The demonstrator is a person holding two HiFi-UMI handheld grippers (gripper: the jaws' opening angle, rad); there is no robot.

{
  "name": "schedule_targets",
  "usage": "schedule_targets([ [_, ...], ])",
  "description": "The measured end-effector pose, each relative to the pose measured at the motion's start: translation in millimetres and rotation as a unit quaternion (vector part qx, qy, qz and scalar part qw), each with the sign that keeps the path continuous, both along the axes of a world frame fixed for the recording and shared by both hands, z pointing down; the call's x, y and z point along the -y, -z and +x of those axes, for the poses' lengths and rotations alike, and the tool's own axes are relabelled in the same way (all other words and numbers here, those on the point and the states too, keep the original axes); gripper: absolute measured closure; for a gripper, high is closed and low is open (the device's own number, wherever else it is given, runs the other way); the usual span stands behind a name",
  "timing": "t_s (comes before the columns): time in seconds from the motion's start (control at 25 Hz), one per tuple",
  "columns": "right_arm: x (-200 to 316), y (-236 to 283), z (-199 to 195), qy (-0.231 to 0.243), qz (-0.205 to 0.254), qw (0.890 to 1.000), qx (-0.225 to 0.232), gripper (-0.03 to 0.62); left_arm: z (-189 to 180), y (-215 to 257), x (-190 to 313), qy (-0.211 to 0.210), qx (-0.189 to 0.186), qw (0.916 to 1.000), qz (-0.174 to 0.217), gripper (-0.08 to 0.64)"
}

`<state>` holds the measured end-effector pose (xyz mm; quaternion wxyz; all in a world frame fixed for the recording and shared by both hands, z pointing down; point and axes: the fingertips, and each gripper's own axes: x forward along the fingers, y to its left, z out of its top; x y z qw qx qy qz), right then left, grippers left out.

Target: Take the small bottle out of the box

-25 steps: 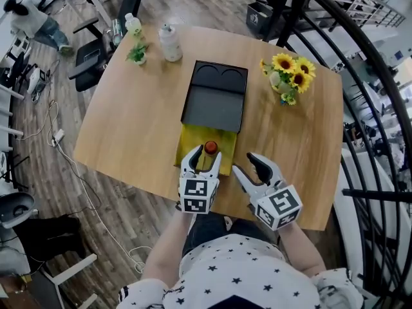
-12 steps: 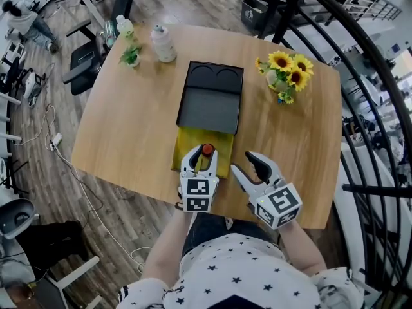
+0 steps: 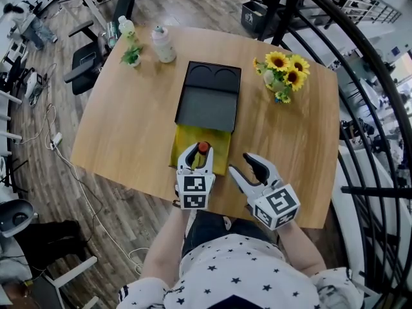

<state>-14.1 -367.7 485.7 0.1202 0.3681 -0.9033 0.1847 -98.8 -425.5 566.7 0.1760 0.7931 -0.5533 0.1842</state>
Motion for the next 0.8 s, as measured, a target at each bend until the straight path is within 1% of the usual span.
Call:
schedule_targets([
  [0.2, -15, 4, 5, 0.002, 0.008, 1.000, 0.001, 0.410, -2, 12, -11, 0.009, -0.009, 0.9999, 0.010, 0.425],
  [0.36, -29, 10, 7, 0.006, 0.018, 1.000, 0.003, 0.410, -3, 31, -23, 0.018, -0.011, 0.9995, 0.025, 0.425],
  [0.64, -55, 28, 10, 0.013, 0.043, 0.999, 0.013, 0.410, -1, 58, -59, 0.025, -0.017, 0.9986, 0.043, 0.425],
  [0.8, -73, 38, 11, 0.026, 0.059, 0.998, 0.017, 0.411, -2, 70, -85, 0.035, -0.022, 0.9978, 0.052, 0.425],
])
